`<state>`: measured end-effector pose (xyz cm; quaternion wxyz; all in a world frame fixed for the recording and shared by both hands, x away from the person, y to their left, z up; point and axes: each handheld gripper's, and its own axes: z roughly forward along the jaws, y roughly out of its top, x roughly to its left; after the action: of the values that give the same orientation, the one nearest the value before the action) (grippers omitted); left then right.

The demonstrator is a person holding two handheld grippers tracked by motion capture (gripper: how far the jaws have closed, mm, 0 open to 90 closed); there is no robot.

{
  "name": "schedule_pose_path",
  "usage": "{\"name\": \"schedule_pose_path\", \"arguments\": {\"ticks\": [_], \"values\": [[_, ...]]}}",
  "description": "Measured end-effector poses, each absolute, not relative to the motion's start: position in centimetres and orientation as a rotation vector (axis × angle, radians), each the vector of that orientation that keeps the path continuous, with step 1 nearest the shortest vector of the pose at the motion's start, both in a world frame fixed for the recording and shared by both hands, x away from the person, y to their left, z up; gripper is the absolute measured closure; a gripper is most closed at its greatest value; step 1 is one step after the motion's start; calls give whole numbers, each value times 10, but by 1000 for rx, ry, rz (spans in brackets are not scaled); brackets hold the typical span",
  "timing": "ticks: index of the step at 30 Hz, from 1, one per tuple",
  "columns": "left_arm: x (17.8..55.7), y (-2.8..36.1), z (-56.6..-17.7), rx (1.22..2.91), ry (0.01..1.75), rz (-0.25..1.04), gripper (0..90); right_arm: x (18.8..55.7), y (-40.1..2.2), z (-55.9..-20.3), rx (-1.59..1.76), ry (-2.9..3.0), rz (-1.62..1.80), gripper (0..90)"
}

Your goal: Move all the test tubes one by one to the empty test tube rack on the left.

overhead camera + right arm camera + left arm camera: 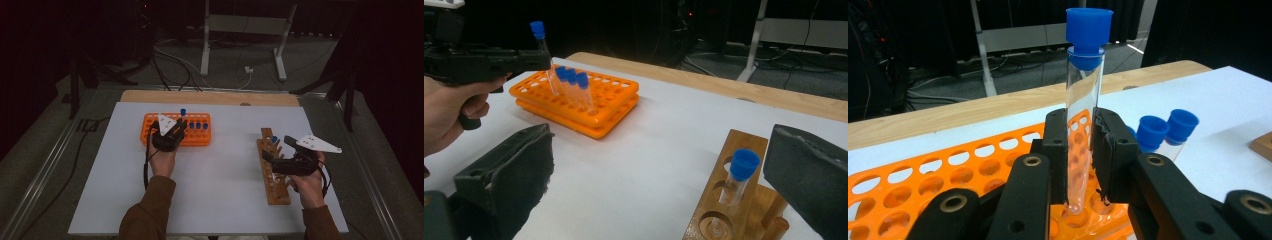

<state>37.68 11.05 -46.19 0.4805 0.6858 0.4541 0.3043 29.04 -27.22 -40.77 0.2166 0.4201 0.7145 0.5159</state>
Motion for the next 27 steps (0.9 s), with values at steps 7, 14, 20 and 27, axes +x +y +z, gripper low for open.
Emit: {"name": "schedule_pose_path", "arguments": {"ticks": [7, 14, 20, 27], "values": [[381, 107, -467, 1681, 1118, 740, 782, 291, -271, -409, 1164, 1984, 1428, 0], [383, 104, -472, 1701, 1125, 738, 782, 291, -272, -409, 1167, 1983, 1429, 0], [384, 104, -480, 1717, 1141, 726, 782, 291, -271, -409, 1166, 1987, 1430, 0], [384, 105, -487, 1709, 1163, 712, 782, 291, -270, -410, 1168, 1988, 1429, 0]]}}
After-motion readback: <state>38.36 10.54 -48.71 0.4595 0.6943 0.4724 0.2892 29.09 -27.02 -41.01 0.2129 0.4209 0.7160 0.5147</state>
